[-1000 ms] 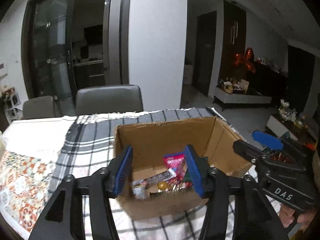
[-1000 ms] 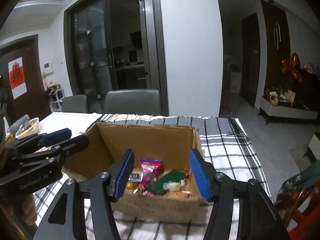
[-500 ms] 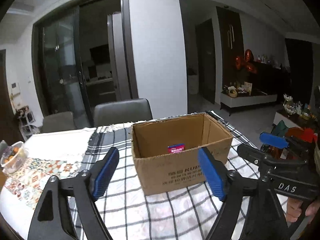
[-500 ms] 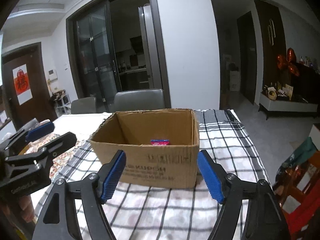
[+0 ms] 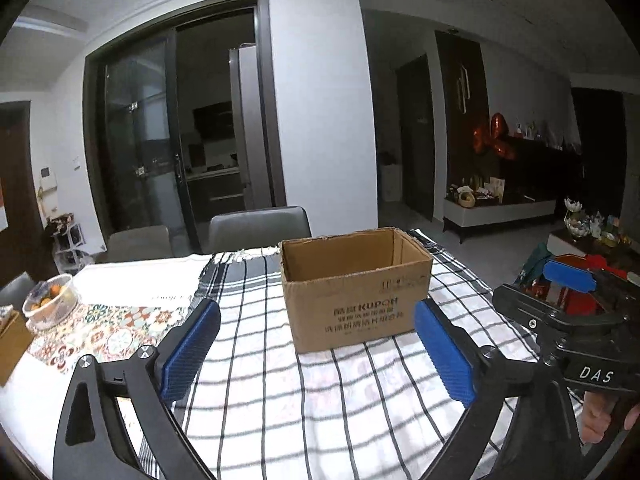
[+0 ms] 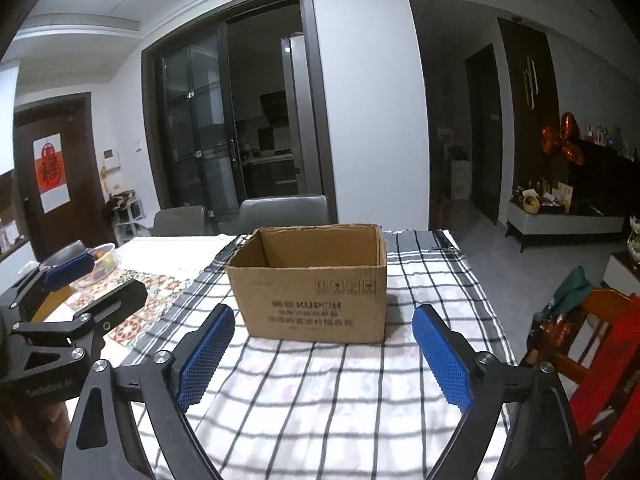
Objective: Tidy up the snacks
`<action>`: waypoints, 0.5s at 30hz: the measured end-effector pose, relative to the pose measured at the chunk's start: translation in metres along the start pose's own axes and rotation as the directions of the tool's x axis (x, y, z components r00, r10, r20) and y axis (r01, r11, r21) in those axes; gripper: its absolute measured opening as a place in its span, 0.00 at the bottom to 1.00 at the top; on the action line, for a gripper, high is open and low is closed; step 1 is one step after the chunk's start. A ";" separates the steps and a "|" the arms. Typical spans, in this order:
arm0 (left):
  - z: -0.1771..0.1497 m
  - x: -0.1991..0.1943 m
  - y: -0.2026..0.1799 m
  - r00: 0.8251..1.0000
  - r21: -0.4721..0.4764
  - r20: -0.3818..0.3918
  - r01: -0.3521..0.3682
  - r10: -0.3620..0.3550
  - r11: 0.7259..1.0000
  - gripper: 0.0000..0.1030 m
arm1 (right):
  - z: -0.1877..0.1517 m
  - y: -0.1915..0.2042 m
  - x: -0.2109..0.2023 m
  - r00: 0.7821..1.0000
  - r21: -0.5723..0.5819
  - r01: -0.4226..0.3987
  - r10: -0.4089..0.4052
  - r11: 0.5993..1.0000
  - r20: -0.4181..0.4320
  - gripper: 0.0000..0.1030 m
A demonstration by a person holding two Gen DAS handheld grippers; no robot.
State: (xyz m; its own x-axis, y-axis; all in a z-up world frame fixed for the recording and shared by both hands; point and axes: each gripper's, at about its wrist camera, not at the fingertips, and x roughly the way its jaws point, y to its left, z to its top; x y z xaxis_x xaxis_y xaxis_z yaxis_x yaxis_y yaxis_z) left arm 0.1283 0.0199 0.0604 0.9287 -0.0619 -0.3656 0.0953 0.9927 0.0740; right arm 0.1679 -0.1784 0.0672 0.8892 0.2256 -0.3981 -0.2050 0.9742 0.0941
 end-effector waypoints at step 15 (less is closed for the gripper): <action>-0.026 -0.050 -0.005 1.000 -0.004 0.006 0.002 -0.002 1.000 1.00 | -0.023 0.009 -0.052 0.999 -0.037 0.008 -0.007 0.999 0.046 0.89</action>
State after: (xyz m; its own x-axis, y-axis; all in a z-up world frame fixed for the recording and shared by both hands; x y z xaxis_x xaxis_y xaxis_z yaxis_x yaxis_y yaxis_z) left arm 0.0719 0.0211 0.0543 0.9308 -0.0644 -0.3598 0.0957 0.9930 0.0697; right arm 0.1110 -0.1813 0.0681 0.9083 0.2187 -0.3566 -0.2127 0.9755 0.0565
